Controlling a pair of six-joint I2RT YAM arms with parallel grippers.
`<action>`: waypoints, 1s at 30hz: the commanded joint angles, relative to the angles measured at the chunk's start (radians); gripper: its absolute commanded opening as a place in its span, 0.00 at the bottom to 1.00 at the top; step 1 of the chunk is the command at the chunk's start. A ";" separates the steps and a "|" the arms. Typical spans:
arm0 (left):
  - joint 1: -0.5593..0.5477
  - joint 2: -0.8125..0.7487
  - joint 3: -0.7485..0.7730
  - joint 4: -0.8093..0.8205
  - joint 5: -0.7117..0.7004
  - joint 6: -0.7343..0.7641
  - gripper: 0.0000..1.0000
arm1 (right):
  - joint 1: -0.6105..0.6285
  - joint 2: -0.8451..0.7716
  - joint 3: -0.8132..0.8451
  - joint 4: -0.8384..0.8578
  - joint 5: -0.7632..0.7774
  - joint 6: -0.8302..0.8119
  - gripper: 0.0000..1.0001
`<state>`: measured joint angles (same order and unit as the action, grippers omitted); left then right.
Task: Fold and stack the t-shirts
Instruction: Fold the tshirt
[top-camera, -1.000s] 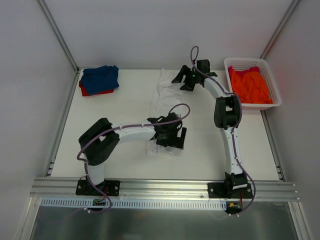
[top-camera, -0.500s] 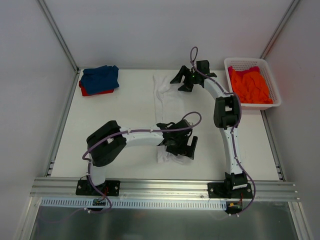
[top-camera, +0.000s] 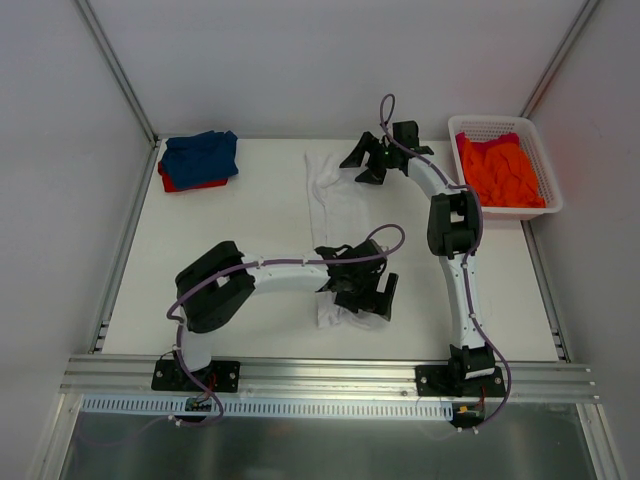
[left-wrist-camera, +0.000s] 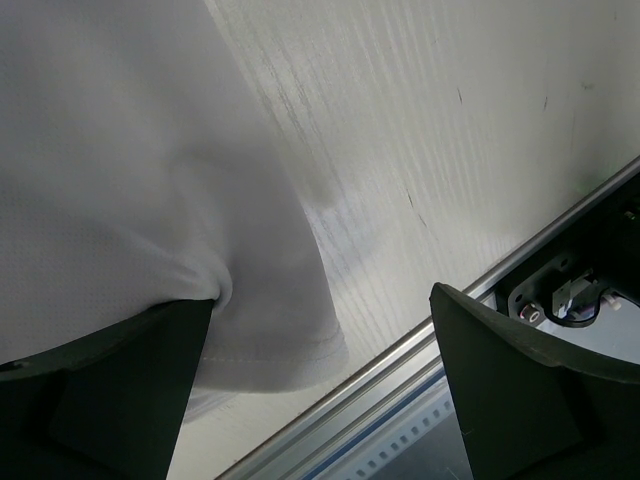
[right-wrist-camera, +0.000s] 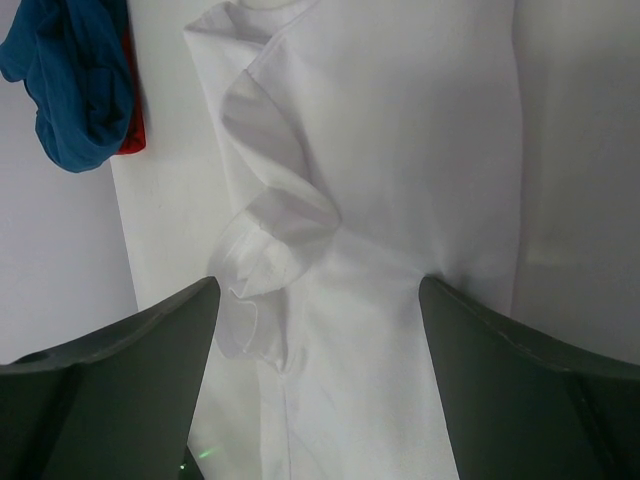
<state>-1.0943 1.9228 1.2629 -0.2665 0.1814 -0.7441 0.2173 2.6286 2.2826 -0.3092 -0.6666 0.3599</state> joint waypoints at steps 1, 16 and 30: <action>-0.026 -0.014 -0.045 -0.089 -0.029 0.037 0.95 | 0.002 0.005 -0.046 -0.054 0.039 -0.044 0.87; -0.003 -0.292 0.033 -0.151 -0.273 0.175 0.98 | -0.013 -0.225 -0.144 -0.116 0.100 -0.150 0.86; 0.315 -0.627 -0.190 -0.157 -0.349 0.212 0.99 | 0.014 -0.703 -0.515 -0.215 0.364 -0.279 0.86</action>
<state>-0.7982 1.3346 1.1213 -0.4046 -0.1436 -0.5568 0.2115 2.0441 1.8805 -0.4778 -0.4114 0.1360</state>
